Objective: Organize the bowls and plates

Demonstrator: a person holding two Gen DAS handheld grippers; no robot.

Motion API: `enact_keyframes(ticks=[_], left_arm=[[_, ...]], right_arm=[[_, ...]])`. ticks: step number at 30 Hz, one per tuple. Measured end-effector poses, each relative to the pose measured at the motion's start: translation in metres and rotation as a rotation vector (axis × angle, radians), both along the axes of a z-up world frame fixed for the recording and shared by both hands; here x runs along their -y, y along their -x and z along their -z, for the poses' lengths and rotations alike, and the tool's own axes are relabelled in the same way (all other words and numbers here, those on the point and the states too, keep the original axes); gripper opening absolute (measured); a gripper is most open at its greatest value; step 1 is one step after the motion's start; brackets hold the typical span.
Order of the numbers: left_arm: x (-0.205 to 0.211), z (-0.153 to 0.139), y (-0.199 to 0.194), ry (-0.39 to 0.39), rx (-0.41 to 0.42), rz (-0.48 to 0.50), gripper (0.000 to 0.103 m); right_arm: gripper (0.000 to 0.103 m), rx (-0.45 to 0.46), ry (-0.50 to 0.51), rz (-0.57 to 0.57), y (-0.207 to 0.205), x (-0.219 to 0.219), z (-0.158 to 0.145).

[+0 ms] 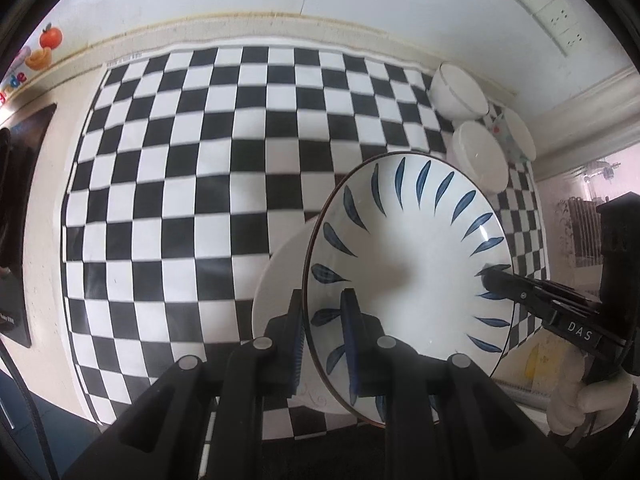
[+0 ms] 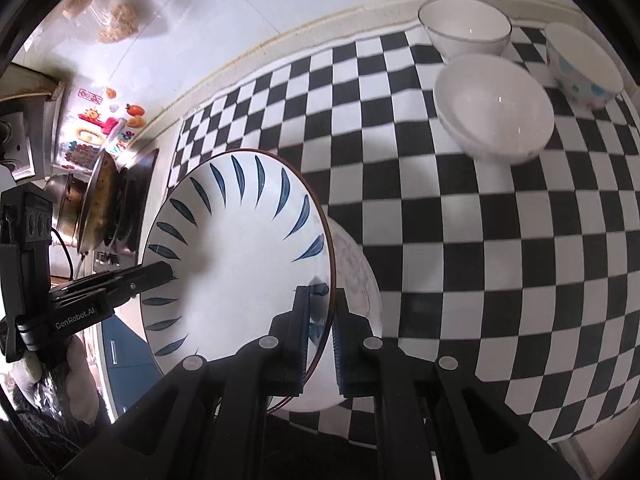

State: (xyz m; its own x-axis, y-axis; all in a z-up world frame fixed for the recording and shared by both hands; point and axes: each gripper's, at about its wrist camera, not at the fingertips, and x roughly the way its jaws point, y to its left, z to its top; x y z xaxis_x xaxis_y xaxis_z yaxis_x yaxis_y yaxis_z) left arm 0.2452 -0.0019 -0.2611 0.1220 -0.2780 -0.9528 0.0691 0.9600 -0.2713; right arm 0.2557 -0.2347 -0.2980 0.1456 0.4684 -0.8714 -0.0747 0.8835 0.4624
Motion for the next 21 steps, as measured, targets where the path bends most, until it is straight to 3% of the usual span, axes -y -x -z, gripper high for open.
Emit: enact_keyframes(ticks=[21], left_arm=[[0.002,0.076,0.017,-0.043,-0.169,-0.017,0.015]], right_arm=[[0.012,-0.127,0.056,-0.062,0.003,-0.022,0.075]])
